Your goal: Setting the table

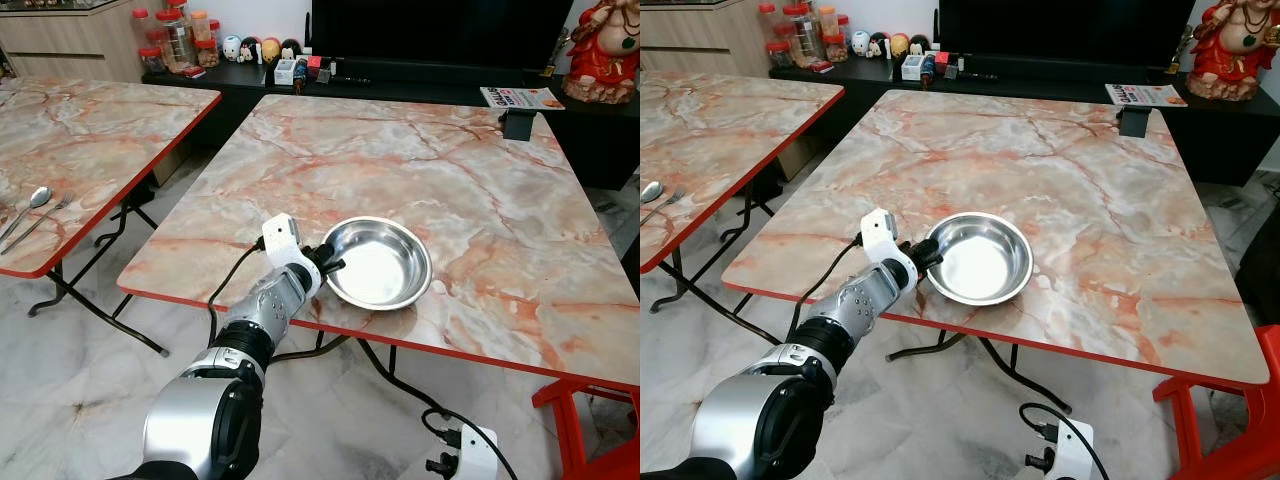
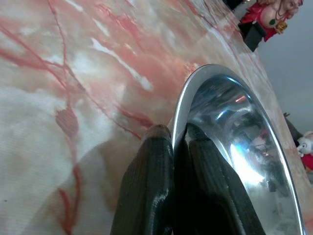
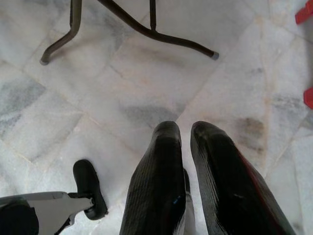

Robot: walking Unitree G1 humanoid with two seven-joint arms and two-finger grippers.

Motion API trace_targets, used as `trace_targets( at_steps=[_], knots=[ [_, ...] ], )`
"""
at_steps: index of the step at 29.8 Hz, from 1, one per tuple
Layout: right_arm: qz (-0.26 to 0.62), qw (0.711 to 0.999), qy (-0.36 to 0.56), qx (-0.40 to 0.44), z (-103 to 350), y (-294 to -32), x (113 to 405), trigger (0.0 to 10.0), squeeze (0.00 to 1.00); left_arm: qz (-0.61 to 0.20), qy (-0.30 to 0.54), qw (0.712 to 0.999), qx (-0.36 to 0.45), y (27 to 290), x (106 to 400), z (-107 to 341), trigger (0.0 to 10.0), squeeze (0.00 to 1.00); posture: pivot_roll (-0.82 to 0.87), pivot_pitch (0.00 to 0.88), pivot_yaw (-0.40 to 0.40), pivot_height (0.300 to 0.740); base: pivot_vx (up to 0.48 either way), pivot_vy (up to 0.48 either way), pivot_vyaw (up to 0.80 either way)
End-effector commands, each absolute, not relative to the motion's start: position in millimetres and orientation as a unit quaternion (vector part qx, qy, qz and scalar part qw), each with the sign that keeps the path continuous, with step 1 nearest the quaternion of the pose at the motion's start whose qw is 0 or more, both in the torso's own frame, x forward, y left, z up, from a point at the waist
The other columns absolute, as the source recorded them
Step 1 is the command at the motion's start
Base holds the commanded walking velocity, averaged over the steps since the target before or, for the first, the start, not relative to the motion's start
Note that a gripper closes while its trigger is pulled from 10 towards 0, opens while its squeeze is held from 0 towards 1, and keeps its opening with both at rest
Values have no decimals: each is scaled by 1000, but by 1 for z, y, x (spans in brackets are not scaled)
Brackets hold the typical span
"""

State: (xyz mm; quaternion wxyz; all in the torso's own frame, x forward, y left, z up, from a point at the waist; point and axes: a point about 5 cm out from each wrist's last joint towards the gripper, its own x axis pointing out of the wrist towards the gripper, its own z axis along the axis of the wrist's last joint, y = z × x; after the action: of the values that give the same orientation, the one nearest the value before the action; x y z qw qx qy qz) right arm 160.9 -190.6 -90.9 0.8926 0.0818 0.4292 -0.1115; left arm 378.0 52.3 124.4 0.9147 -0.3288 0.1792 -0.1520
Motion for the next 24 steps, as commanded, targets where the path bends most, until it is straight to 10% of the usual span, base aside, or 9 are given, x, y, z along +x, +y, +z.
trace_targets(
  at_steps=[1, 24],
  knots=[
    [-119, 893, 425, 83, -91, -192, 159, 10000, 0, -182, 192, 899, -348, 24, 373, 129, 10000, 0, -63, 0, 38, 740, 0, 0, 0],
    [-124, 890, 430, 83, -94, -193, 150, 10000, 0, -170, 207, 893, -361, 10, 368, 123, 10000, 0, -80, 0, 41, 740, 0, 0, 0]
  ],
)
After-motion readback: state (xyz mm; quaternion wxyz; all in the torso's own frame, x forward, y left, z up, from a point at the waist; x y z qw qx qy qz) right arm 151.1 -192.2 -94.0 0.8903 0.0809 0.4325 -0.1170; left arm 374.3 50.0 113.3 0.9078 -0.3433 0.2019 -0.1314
